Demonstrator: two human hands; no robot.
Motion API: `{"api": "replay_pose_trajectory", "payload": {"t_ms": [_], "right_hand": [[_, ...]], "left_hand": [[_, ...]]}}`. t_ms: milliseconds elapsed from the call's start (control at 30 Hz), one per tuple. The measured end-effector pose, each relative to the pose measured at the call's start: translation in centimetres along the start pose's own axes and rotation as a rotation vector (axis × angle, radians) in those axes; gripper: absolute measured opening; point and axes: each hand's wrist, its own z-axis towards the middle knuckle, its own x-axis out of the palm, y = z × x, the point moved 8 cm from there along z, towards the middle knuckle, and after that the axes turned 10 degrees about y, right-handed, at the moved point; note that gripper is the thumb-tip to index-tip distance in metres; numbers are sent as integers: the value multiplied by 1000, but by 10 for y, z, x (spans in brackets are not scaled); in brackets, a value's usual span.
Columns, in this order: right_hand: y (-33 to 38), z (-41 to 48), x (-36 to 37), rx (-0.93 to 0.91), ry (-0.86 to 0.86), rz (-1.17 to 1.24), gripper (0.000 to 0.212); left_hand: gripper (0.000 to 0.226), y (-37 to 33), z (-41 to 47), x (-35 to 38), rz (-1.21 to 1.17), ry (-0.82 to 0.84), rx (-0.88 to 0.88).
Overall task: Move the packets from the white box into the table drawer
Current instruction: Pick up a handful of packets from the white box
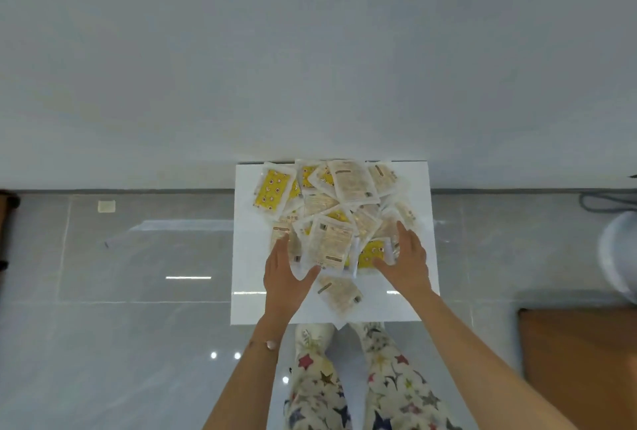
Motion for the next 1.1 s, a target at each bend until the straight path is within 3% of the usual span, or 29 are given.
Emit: {"api": "replay_pose_trajectory", "payload": {"t_ms": [133, 300, 367, 467, 533, 733, 867, 1000, 1100], "right_hand": [[-12, 15, 12, 75, -40, 11, 116], [-16, 22, 3, 110, -148, -100, 114], [-24, 26, 0, 137, -138, -55, 103], [-36, 26, -4, 148, -107, 119, 61], [-41, 25, -3, 166, -67, 258, 47], [-28, 27, 10, 232, -48, 257, 79], [-28, 24, 21, 245, -18, 368, 71], [-37, 16, 22, 235, 5, 472, 40], [-49, 9, 17, 256, -35, 624, 32]], "left_hand": [[93, -3, 14, 23, -17, -129, -72], [76, -11, 19, 30, -178, -223, -192], [62, -12, 19, 29, -266, -254, -180], [34, -12, 14, 21, -414, -292, -163], [23, -16, 9, 19, -492, -258, -138], [17, -17, -1, 20, -549, -208, -132], [25, -11, -6, 14, -587, -211, -138], [22, 1, -12, 7, -638, -216, -164], [30, 11, -14, 7, -730, -188, -155]]}}
